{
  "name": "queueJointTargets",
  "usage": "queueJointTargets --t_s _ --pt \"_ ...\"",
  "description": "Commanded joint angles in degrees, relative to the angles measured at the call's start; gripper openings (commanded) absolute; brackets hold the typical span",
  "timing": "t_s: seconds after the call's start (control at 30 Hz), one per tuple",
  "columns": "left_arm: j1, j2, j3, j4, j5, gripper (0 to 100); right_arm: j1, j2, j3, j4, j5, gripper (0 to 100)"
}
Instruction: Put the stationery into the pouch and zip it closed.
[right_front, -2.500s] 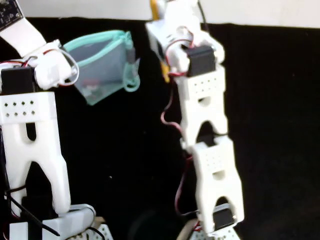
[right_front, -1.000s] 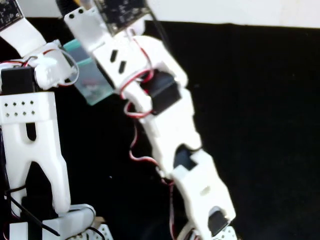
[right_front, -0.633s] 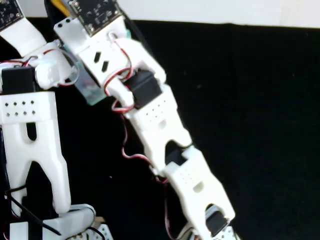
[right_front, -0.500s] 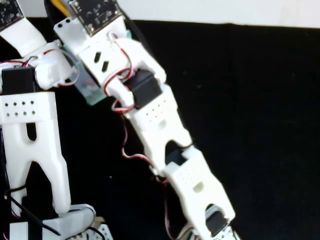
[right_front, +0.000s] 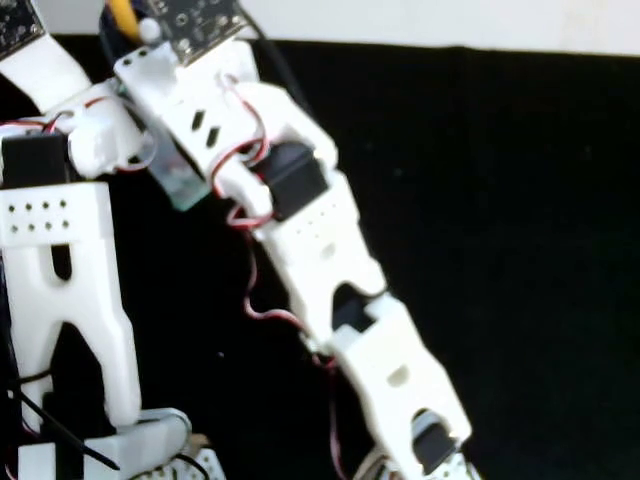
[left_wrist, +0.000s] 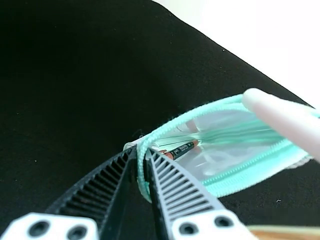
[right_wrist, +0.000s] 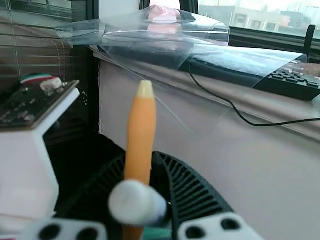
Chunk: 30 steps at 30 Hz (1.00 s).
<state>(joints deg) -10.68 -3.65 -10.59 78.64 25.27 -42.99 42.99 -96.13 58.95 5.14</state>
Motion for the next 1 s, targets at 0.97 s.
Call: queueJointTargets --t_s 0.97 --pt "1.36 2.68 0.84 0.18 0.35 1 1.36 -15.25 -5.14 5.76 -0.35 0.5"
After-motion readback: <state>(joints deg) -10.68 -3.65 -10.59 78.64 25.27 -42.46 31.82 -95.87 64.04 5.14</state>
